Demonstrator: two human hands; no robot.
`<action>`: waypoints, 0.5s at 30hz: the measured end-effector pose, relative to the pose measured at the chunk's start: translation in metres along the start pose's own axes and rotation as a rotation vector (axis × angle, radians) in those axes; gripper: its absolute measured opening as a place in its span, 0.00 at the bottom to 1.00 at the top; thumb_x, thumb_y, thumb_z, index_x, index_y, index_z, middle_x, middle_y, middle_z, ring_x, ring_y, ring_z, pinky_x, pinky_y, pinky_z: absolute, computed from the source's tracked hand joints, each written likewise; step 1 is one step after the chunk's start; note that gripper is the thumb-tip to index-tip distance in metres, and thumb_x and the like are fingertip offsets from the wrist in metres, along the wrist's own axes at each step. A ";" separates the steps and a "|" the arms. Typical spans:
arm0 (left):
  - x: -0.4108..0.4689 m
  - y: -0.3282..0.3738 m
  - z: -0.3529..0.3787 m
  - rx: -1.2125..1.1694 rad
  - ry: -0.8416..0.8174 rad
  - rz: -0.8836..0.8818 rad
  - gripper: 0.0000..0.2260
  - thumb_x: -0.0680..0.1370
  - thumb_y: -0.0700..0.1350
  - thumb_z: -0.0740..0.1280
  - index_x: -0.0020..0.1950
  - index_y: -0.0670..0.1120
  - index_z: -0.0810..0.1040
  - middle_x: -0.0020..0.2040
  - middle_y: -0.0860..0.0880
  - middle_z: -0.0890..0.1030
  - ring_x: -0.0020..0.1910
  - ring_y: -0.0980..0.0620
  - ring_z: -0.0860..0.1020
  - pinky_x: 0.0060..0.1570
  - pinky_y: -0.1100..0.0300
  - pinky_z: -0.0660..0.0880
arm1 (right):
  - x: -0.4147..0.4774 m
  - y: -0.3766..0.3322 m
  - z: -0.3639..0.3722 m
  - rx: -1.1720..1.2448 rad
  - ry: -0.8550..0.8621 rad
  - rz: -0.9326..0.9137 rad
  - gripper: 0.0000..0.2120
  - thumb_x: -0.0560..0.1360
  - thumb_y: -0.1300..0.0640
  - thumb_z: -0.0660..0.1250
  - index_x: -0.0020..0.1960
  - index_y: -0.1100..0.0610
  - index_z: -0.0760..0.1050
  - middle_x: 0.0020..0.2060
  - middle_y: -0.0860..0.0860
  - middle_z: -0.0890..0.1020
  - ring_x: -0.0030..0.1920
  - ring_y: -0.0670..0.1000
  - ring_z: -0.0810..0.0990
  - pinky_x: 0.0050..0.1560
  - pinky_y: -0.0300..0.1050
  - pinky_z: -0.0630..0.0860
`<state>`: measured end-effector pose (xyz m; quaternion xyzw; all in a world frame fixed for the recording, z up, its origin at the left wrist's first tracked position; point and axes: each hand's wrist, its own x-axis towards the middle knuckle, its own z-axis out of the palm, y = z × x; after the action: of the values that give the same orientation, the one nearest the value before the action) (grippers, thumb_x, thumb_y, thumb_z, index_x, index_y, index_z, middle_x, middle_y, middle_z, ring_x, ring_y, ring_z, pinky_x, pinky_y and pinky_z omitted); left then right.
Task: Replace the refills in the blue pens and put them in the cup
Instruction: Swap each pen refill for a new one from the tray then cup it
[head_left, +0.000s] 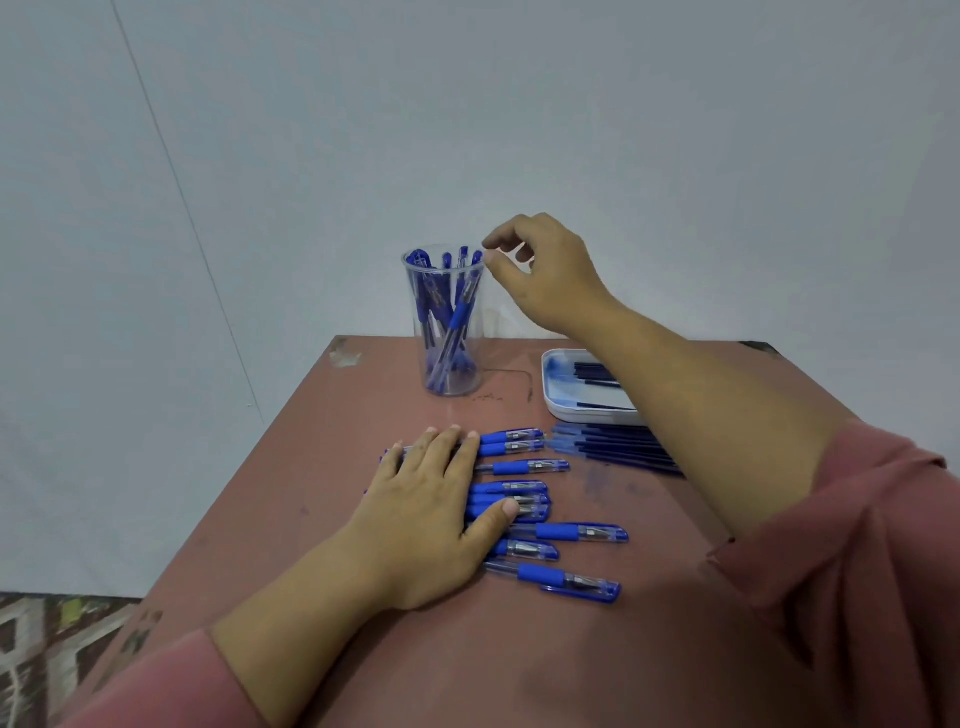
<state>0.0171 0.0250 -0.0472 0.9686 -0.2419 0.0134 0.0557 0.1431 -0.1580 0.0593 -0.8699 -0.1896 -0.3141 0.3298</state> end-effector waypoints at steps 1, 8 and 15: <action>0.000 0.000 0.000 0.001 0.002 0.001 0.45 0.67 0.71 0.31 0.80 0.51 0.42 0.80 0.52 0.46 0.78 0.52 0.43 0.77 0.50 0.43 | -0.007 0.000 -0.005 0.000 -0.009 0.002 0.06 0.76 0.53 0.67 0.52 0.52 0.78 0.46 0.47 0.77 0.43 0.43 0.72 0.42 0.23 0.65; 0.000 -0.001 0.002 -0.003 0.014 0.004 0.45 0.67 0.71 0.31 0.80 0.51 0.43 0.80 0.51 0.48 0.78 0.52 0.45 0.76 0.50 0.44 | -0.084 0.003 -0.040 -0.044 -0.302 0.072 0.04 0.74 0.52 0.71 0.48 0.46 0.78 0.44 0.40 0.78 0.44 0.39 0.74 0.43 0.28 0.67; 0.000 0.001 0.000 -0.009 0.017 -0.006 0.45 0.67 0.71 0.32 0.80 0.51 0.44 0.80 0.51 0.49 0.78 0.52 0.46 0.76 0.51 0.44 | -0.135 0.012 -0.052 -0.174 -0.582 0.052 0.09 0.73 0.49 0.71 0.53 0.44 0.81 0.46 0.42 0.78 0.49 0.42 0.73 0.51 0.35 0.69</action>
<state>0.0166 0.0243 -0.0466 0.9690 -0.2384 0.0204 0.0619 0.0290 -0.2185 -0.0064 -0.9529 -0.2263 -0.0580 0.1935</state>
